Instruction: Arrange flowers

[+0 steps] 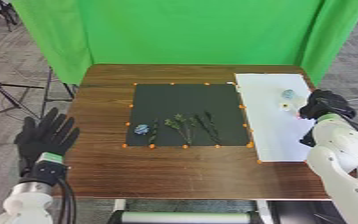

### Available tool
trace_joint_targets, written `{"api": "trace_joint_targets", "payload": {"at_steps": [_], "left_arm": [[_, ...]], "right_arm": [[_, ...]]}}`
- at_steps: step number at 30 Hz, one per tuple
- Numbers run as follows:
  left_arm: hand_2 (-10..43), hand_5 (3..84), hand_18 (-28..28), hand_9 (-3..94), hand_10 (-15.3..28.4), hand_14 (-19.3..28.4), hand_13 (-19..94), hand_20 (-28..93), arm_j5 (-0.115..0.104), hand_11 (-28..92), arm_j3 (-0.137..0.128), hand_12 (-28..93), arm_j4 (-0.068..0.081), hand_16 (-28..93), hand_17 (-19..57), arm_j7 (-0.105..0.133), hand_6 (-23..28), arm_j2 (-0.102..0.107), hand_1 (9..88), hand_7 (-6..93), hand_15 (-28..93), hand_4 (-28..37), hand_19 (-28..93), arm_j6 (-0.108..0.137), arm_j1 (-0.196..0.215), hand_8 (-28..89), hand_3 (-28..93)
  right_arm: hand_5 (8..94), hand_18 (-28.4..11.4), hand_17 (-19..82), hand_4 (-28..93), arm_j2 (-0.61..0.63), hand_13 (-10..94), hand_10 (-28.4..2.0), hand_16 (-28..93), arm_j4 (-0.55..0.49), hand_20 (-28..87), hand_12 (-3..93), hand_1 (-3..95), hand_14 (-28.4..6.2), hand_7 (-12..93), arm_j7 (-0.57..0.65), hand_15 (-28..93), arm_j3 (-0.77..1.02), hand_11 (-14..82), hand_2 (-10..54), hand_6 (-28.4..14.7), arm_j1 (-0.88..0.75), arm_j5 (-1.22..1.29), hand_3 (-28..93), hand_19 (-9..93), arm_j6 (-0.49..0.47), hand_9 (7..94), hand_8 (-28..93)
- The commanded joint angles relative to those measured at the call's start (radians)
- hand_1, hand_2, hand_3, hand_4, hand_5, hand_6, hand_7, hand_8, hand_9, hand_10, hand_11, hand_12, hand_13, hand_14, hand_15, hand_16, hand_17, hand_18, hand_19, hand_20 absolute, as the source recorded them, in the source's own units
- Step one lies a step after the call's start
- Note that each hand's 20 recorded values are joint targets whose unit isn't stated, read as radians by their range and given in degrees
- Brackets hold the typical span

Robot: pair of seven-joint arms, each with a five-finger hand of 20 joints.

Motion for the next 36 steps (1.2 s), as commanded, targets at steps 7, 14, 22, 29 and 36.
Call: {"api": "trace_joint_targets", "payload": {"at_steps": [7, 14, 22, 29, 36], "left_arm": [[9.3, 28.6, 12.0, 23.0, 12.6, 13.3, 17, 9, 0.007, 21, 0.028, 11, 0.014, -8, -6.4, -0.004, 5.9, 0.022, 26.6, 18.2, 33, -28.3, 30, -0.006, -0.067, -11, 70], [9.3, 29.6, 12.1, 23.4, 12.6, 13.3, 18, 9, 0.015, 22, 0.048, 11, 0.018, -8, -6.5, -0.021, 6.3, 0.02, 26.7, 18.7, 33, -28.3, 31, -0.025, -0.091, -11, 70], [9.5, 31.8, 12.2, 25.4, 13.4, 13.4, 18, 9, 0.009, 22, 0.052, 11, 0.02, -8, -6.6, -0.029, 6.9, 0.026, 26.5, 17.9, 34, -28.3, 31, -0.027, -0.089, -11, 70], [9.5, 32.8, 12.1, 26.3, 13.4, 13.7, 19, 9, -0.011, 22, 0.056, 11, 0.031, -8, -6.5, -0.036, 7.2, 0.012, 26.4, 17.6, 34, -28.3, 31, -0.053, -0.085, -11, 70], [9.4, 32.8, 12.2, 26.3, 13.5, 13.7, 19, 9, 0.011, 22, 0.048, 11, 0.028, -8, -6.5, -0.041, 7.1, -0.001, 26.3, 17.4, 34, -28.3, 31, -0.059, -0.074, -10, 70]], "right_arm": [[44.4, -22.4, 30, -28, 0.013, 47, -11.7, 20, 0.106, 42, 12.4, 49.3, -13.3, 12, -0.025, 56, -0.072, 11.1, -9.5, -7.1, 0.071, 0.017, 82, 84, 0.004, 43.4, -12], [45.4, -22.4, 31, -28, 0.0, 48, -11.5, 26, 0.14, 41, 11.2, 52.6, -12.1, 13, -0.017, 53, -0.093, 11.6, -9.5, -6.7, 0.078, 0.025, 80, 85, -0.019, 44.4, -12], [59.2, -21.7, 34, -28, -0.014, 60, -9.3, 41, 0.139, 42, 12.9, 60.6, -7.3, 16, -0.03, 43, -0.086, 12.7, -9.5, -0.6, 0.044, 0.038, 70, 86, -0.07, 61.1, -14], [70.6, -21.2, 37, -28, -0.022, 67, -8.1, 46, 0.142, 44, 26.9, 61.4, -5.7, 21, -0.021, 44, -0.084, 7.1, -9.5, 0.2, 0.027, 0.077, 67, 89, -0.029, 75.6, -2], [76.8, -21.0, 39, -28, -0.013, 71, -7.8, 45, 0.106, 43, 36.3, 61.1, -6.2, 27, -0.048, 49, -0.087, 7.4, -9.5, 0.9, -0.007, 0.032, 68, 91, 0.067, 85.5, 3]]}}
